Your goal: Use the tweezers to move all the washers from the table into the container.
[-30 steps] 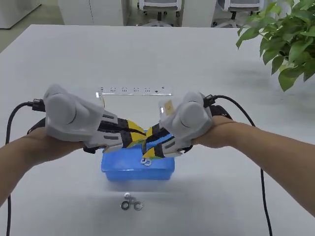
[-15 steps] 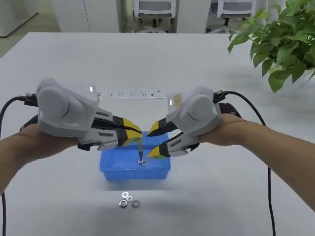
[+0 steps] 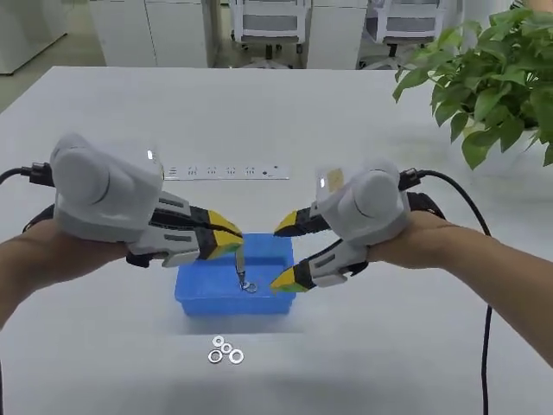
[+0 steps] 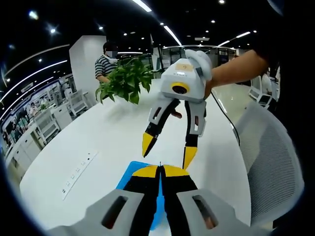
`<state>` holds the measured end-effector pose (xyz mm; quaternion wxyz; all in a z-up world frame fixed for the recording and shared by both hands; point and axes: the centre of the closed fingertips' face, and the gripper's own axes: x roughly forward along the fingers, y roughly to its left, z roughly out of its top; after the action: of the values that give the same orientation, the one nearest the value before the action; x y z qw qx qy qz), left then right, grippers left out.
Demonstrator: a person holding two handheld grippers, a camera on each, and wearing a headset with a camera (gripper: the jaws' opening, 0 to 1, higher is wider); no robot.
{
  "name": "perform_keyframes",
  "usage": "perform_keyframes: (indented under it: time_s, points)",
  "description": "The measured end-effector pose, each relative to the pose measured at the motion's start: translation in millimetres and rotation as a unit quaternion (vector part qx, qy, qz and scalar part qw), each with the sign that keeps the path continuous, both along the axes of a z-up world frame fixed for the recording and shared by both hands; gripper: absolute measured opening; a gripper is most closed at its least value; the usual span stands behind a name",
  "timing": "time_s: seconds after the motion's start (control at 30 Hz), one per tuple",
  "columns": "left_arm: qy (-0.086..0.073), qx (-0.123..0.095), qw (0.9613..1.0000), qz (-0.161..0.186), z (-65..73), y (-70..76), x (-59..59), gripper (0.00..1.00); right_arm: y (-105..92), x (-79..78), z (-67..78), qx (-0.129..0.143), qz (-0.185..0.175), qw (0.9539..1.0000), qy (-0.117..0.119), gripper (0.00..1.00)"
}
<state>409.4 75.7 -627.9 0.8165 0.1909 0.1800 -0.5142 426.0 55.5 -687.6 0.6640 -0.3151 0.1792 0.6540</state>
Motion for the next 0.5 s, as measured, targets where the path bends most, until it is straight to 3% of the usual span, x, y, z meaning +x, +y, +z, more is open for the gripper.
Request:
perform_keyframes:
  time_s: [0.5]
  points:
    - [0.009, -0.005, 0.9999, -0.012, -0.1, -6.3, -21.2, 0.05, -17.2, -19.4, -2.4, 0.022, -0.031, 0.999, 0.024, 0.71]
